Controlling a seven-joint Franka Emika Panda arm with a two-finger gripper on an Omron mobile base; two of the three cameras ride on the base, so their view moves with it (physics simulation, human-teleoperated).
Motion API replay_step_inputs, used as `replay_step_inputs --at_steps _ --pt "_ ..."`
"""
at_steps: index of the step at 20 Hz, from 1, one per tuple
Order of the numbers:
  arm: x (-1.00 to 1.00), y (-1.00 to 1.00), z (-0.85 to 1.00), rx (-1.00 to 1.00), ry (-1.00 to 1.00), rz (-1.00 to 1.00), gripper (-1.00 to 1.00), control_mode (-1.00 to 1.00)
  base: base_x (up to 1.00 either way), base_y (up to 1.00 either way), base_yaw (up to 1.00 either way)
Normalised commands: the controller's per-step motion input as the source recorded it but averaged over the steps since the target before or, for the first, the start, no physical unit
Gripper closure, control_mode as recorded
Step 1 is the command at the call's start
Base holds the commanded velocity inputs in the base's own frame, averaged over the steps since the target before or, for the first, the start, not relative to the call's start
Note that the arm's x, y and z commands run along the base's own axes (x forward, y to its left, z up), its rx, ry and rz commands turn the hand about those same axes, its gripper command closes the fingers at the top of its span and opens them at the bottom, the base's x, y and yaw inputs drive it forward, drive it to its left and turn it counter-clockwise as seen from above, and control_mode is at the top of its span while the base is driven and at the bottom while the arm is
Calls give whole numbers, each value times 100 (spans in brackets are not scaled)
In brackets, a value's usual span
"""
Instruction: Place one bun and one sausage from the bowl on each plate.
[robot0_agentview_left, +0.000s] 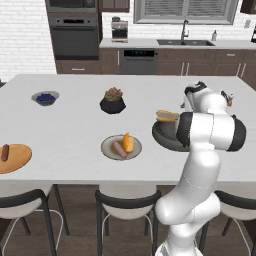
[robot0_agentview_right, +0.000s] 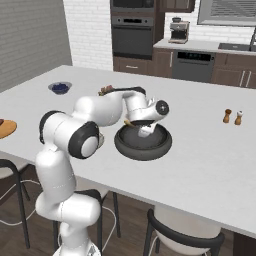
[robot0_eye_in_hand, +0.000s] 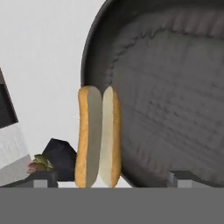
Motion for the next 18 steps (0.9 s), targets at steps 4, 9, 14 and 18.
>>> replay_step_inputs --at_steps 4,9,14,18 --pt "35 39 -5 0 6 0 -100 -100 0 0 0" --pt "24 4 -20 -3 7 0 -100 -100 0 0 0" --pt "24 0 -23 -3 10 0 -100 -100 0 0 0" --pt "34 0 -11 0 2 0 -100 -100 0 0 0"
